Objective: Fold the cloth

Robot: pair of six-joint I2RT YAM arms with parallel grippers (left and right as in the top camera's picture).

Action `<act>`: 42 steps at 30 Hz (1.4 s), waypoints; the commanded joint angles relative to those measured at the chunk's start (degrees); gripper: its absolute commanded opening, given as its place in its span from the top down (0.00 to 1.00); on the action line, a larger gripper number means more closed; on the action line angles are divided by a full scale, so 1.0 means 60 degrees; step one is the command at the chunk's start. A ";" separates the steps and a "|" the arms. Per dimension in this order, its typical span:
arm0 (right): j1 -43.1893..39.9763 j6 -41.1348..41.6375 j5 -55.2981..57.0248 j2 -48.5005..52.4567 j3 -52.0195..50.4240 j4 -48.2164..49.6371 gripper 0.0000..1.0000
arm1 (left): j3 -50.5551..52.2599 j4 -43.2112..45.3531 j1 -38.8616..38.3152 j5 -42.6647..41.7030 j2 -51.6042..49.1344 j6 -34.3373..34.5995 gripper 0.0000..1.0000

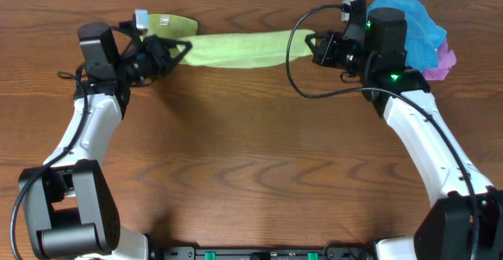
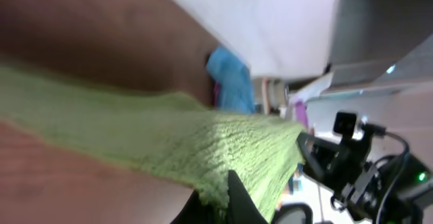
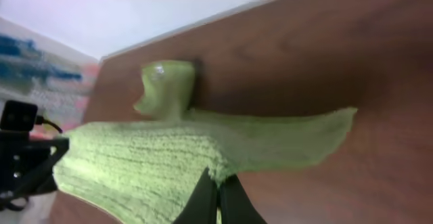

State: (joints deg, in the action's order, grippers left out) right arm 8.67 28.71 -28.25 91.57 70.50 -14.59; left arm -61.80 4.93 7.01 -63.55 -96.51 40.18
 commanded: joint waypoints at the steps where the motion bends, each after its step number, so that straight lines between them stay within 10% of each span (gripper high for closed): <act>1: -0.0127 -0.0619 0.0277 0.0058 0.0117 -0.0659 0.99 | -0.0142 -0.1333 0.0076 -0.0426 0.0000 -0.1887 0.94; 20: 0.0528 -0.2157 0.0583 -0.1082 -0.1293 -0.4699 0.98 | 0.0029 -1.0433 0.0007 0.1184 0.0168 -1.0069 0.94; 42: 0.1013 -0.1311 0.0637 -0.3683 -0.5198 -0.4182 0.98 | 0.3187 -1.0459 -0.0004 0.1202 0.0860 -1.1413 0.94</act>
State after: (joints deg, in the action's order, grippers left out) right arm 13.54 18.98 -26.46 70.89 40.66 -39.62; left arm -44.93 -58.13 6.85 -57.76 -94.52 -26.70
